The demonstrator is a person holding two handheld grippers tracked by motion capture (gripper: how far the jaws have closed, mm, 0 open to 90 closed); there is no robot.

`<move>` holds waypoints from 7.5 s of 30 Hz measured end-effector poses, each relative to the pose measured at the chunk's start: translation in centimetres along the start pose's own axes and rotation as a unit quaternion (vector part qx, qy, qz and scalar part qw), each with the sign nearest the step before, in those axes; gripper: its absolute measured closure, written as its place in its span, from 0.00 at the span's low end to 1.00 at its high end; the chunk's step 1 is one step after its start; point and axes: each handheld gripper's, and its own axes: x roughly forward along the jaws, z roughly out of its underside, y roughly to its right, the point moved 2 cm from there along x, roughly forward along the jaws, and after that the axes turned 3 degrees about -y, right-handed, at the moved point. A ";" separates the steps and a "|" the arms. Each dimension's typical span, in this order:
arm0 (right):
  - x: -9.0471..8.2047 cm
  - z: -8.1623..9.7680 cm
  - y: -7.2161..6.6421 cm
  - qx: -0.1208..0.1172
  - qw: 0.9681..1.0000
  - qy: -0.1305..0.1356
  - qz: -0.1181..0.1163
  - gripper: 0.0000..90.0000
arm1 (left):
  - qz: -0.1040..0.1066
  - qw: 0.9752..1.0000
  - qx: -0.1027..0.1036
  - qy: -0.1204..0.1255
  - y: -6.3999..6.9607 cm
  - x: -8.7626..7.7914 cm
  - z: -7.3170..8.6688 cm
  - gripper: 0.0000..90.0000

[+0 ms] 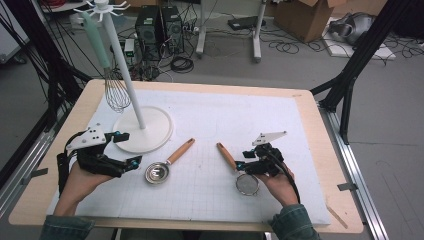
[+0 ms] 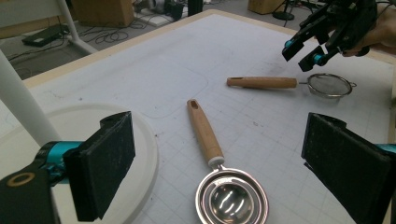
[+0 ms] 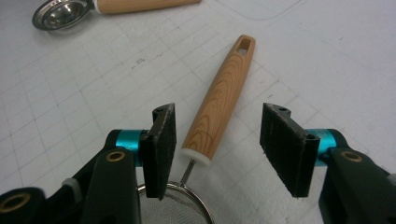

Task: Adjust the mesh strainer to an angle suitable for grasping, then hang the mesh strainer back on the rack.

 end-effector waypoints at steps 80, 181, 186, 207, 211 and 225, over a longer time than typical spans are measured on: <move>4.6 -2.0 -1.7 -0.074 0.985 -0.151 0.023 0.77 | 0.006 1.000 -0.002 -0.001 -0.3 0.1 0.4 0.12; -1.0 -3.9 -2.9 -0.062 0.993 0.026 -0.092 0.77 | 0.071 0.997 -0.019 0.002 0.7 2.0 -1.1 0.25; -1.0 -4.6 -4.0 -0.072 0.991 0.045 -0.100 0.77 | 0.082 0.996 -0.016 0.002 1.2 2.6 -1.8 0.27; 0.2 -6.7 -6.5 -0.096 0.983 0.082 -0.132 0.76 | 0.111 0.994 -0.018 0.001 2.3 4.9 -3.3 0.35; 0.5 -7.2 -7.2 -0.101 0.982 0.089 -0.136 0.76 | 0.119 0.993 -0.017 0.002 2.6 5.2 -3.7 0.41; 1.6 -8.4 -8.8 -0.122 0.976 0.114 -0.142 0.76 | 0.148 0.988 -0.034 0.006 2.9 5.9 -4.0 0.50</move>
